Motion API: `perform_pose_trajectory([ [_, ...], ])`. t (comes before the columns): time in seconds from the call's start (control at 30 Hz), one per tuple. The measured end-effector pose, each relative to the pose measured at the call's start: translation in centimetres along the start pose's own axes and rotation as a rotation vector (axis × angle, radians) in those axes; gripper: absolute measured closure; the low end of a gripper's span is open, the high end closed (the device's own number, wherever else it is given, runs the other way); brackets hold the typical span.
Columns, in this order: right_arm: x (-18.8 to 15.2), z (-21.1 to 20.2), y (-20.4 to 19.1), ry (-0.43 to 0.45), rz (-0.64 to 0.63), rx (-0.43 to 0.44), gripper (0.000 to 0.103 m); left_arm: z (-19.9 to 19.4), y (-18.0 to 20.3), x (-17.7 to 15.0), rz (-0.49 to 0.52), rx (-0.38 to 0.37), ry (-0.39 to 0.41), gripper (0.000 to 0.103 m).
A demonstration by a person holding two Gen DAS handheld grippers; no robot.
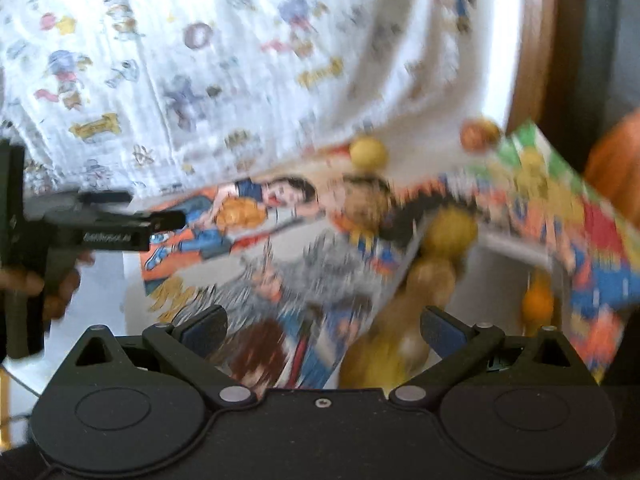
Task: Organize fruits
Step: 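Grasp the striped fruit with the right tool while the left tool approaches the yellow lemon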
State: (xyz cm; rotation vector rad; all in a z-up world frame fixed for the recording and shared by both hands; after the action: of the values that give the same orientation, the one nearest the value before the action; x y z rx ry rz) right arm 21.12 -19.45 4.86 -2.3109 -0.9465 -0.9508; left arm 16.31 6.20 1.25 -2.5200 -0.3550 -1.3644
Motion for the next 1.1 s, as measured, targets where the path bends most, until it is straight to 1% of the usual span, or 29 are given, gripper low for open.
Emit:
perform_pose_trajectory([
  [0.1, 2.1, 0.7, 1.8, 0.020, -0.117, 0.026, 0.001, 1.0, 1.5, 2.4, 0.128, -0.003, 0.112, 0.000],
  [0.17, 3.4, 1.3, 2.9, 0.031, -0.196, 0.055, 0.001, 1.7, 3.0, 3.9, 0.258, -0.004, 0.207, 0.000],
  [0.23, 4.7, 2.2, 3.8, 0.023, -0.284, 0.080, 0.001, 2.4, 4.6, 5.0, 0.382, 0.004, 0.292, 0.000],
  [0.37, 6.2, 5.2, 5.3, -0.022, -0.451, 0.106, 0.001, 4.6, 8.1, 6.1, 0.628, -0.005, 0.391, 0.000],
  [0.47, 6.6, 7.9, 6.5, -0.077, -0.497, 0.139, 0.001, 7.0, 10.8, 6.3, 0.812, -0.041, 0.448, 0.000],
  [0.53, 6.5, 9.8, 7.0, -0.118, -0.521, 0.160, 0.001, 8.8, 12.1, 5.9, 0.941, -0.036, 0.464, 0.000],
  [0.6, 6.4, 11.4, 7.6, -0.152, -0.540, 0.179, 0.004, 11.0, 13.2, 5.9, 1.037, -0.008, 0.458, 0.000],
  [0.7, 6.4, 13.4, 8.4, -0.178, -0.523, 0.214, 0.006, 13.8, 14.2, 6.0, 1.105, 0.002, 0.437, 0.000],
  [0.77, 6.6, 14.6, 8.8, -0.187, -0.508, 0.225, 0.007, 15.3, 15.0, 5.8, 1.168, 0.003, 0.437, 0.000],
  [0.87, 7.0, 15.9, 9.5, -0.192, -0.499, 0.240, 0.010, 17.3, 16.0, 5.3, 1.264, -0.014, 0.432, 0.000],
  [0.93, 7.4, 16.4, 9.9, -0.186, -0.486, 0.252, 0.010, 18.4, 16.5, 5.4, 1.288, -0.036, 0.419, 0.000],
  [1.03, 7.9, 17.2, 10.5, -0.177, -0.459, 0.272, 0.013, 19.9, 17.3, 5.8, 1.295, -0.054, 0.403, 0.000],
  [1.1, 8.1, 17.6, 10.9, -0.167, -0.460, 0.275, 0.018, 21.0, 17.7, 6.0, 1.310, -0.074, 0.386, 0.001],
])
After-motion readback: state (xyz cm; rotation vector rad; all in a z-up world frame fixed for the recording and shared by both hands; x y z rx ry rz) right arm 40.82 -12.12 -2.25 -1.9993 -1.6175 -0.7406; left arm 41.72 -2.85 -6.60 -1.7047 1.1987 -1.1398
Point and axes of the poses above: each gripper's, at about its wrist camera, not at the fingertips, and z roughly the way its jaws point, y to its right, x to its top, the point moved 3 cm from there along z, roughly the way its jaws point, and after that the axes turned 11 degrees about x, right-handed, at the moved point
